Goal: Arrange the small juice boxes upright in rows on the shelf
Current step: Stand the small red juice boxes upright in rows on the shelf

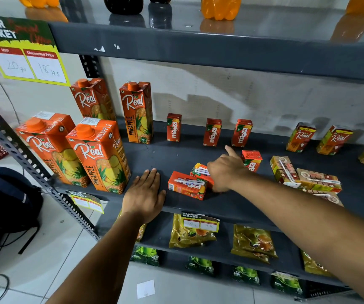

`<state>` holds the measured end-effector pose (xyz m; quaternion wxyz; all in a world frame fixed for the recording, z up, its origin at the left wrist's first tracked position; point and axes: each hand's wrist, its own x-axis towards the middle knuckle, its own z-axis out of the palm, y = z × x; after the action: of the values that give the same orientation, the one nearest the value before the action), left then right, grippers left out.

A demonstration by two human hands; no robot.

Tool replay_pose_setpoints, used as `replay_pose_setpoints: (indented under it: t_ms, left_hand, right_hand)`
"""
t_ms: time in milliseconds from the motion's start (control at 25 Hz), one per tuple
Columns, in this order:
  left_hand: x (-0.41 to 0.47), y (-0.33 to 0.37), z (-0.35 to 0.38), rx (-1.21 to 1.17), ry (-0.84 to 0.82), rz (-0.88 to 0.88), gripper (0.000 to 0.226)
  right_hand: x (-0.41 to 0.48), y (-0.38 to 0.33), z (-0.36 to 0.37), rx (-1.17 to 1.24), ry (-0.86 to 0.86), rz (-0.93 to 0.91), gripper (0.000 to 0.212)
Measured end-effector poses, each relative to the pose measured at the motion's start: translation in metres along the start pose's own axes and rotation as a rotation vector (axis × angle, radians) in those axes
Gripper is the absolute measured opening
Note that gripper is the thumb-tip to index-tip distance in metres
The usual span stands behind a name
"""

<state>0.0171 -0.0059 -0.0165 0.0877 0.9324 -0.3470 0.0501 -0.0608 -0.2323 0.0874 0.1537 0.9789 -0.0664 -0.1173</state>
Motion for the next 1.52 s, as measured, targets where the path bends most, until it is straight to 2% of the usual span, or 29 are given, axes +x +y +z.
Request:
replay_pose_setpoints:
  t_ms: [160,280,360,480,560,680,800,920,1040,1120,1240,1280,1360,1440,1520]
  left_hand:
    - [0.000,0.000,0.000,0.010,-0.005,0.000,0.072]
    - [0.000,0.000,-0.001,0.013,-0.007,0.002,0.073]
    - [0.000,-0.001,0.000,0.005,-0.002,0.002,0.073]
    - [0.000,-0.001,0.001,0.006,-0.001,0.006,0.073]
    - [0.001,-0.001,0.001,0.001,-0.003,0.003,0.074]
    - [0.001,-0.001,0.000,0.020,-0.019,0.010,0.075]
    - [0.001,-0.002,0.001,0.022,-0.019,0.011,0.076]
    - [0.001,-0.003,0.002,0.015,-0.016,0.013,0.075]
    - [0.001,-0.001,0.001,0.008,-0.016,0.016,0.076]
    - [0.001,-0.002,0.001,0.001,-0.013,0.015,0.076]
    - [0.002,-0.003,0.002,0.005,-0.006,0.016,0.074]
    - [0.002,-0.003,0.002,0.006,-0.004,0.018,0.074]
    - [0.002,-0.002,0.002,0.010,-0.002,0.019,0.074]
    - [0.001,-0.002,0.001,0.013,-0.002,0.020,0.075]
    - [0.001,-0.002,0.000,0.010,-0.004,0.015,0.077]
  right_hand:
    - [0.012,-0.008,-0.009,0.192,-0.195,0.061,0.045]
    - [0.021,-0.009,-0.011,0.278,-0.162,0.143,0.037]
    - [0.023,-0.010,-0.009,0.416,-0.048,0.274,0.043]
    - [0.020,-0.018,0.006,0.802,0.268,0.468,0.061]
    - [0.015,-0.030,0.021,1.016,0.466,0.535,0.060]
    - [0.015,-0.044,0.037,1.232,0.588,0.748,0.062]
    - [0.018,-0.050,0.042,1.311,0.602,0.928,0.069]
    - [0.022,-0.048,0.040,1.387,0.560,0.937,0.075]
    - [0.008,-0.047,0.030,1.538,0.442,0.925,0.091]
    - [-0.014,-0.046,0.018,1.489,0.416,0.844,0.092]
    - [-0.044,-0.022,-0.019,1.314,0.573,0.623,0.073]
    - [-0.047,-0.010,-0.036,1.219,0.567,0.555,0.062]
    - [-0.036,0.007,-0.063,0.873,0.451,0.480,0.047]
    - [-0.017,0.013,-0.074,0.465,0.295,0.485,0.056]
    - [0.001,0.012,-0.075,0.233,0.134,0.487,0.061]
